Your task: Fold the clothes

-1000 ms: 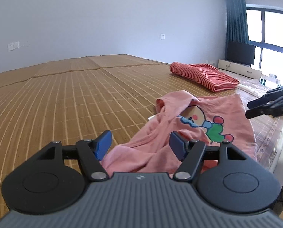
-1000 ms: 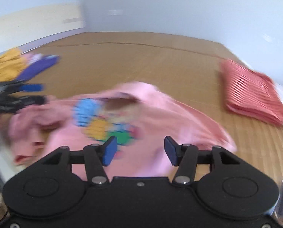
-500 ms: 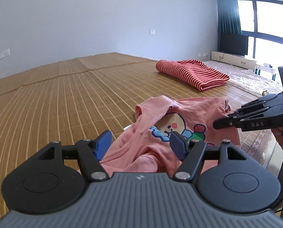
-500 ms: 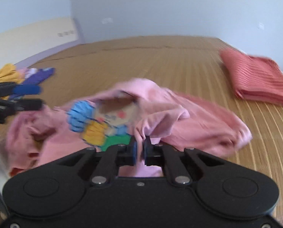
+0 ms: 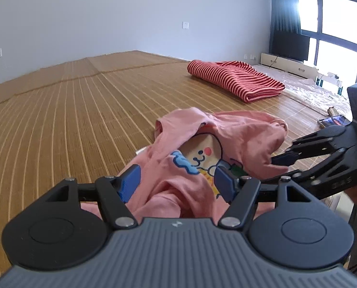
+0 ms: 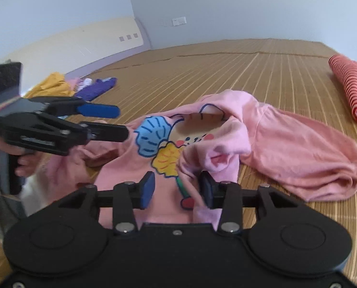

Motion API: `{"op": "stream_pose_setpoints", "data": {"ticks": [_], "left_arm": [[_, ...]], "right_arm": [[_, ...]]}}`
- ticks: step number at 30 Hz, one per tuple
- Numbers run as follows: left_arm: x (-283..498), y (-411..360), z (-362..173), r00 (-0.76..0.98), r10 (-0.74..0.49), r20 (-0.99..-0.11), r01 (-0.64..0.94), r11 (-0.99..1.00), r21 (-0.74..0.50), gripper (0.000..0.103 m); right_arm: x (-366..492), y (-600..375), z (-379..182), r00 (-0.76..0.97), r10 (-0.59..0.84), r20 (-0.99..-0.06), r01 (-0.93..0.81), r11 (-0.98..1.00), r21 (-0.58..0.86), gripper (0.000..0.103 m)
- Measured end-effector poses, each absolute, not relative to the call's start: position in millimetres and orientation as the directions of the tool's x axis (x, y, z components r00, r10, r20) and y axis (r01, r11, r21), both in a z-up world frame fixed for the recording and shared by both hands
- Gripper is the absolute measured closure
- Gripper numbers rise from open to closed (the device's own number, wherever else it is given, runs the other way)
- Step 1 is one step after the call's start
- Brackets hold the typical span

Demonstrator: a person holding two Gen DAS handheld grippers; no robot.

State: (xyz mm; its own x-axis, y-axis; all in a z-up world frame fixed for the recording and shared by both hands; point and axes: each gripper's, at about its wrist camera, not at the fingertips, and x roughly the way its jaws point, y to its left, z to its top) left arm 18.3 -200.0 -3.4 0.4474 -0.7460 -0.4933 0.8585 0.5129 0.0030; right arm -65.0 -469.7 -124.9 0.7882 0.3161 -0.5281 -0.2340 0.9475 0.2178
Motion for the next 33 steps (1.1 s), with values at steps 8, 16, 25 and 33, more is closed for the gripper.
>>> {"op": "stream_pose_setpoints", "data": {"ticks": [8,16,25,33], "left_arm": [[19.4,-205.7,-15.1,0.426,-0.733,-0.530,0.862,0.507,-0.008,0.030],[17.2,-208.9,-20.1,0.425,-0.726,-0.541,0.864,0.504,0.002,0.030],[19.4,-186.5,5.0,0.469,-0.753,-0.462,0.843,0.537,-0.020,0.030],[21.9,-184.6,4.7,0.461,-0.748,-0.478,0.841,0.540,-0.035,0.030]], "right_arm": [[-82.4,-492.8,-109.5,0.786,0.255,-0.564,-0.159,0.964,0.214,0.053],[-84.2,-521.9,-114.7,0.792,0.211,-0.572,-0.032,0.951,0.307,0.055],[-58.7,-429.4,-103.0,0.818,0.224,-0.530,-0.224,0.972,0.066,0.098],[-63.1,-369.0,-122.3,0.762,0.286,-0.580,-0.396,0.916,-0.068,0.083]]}}
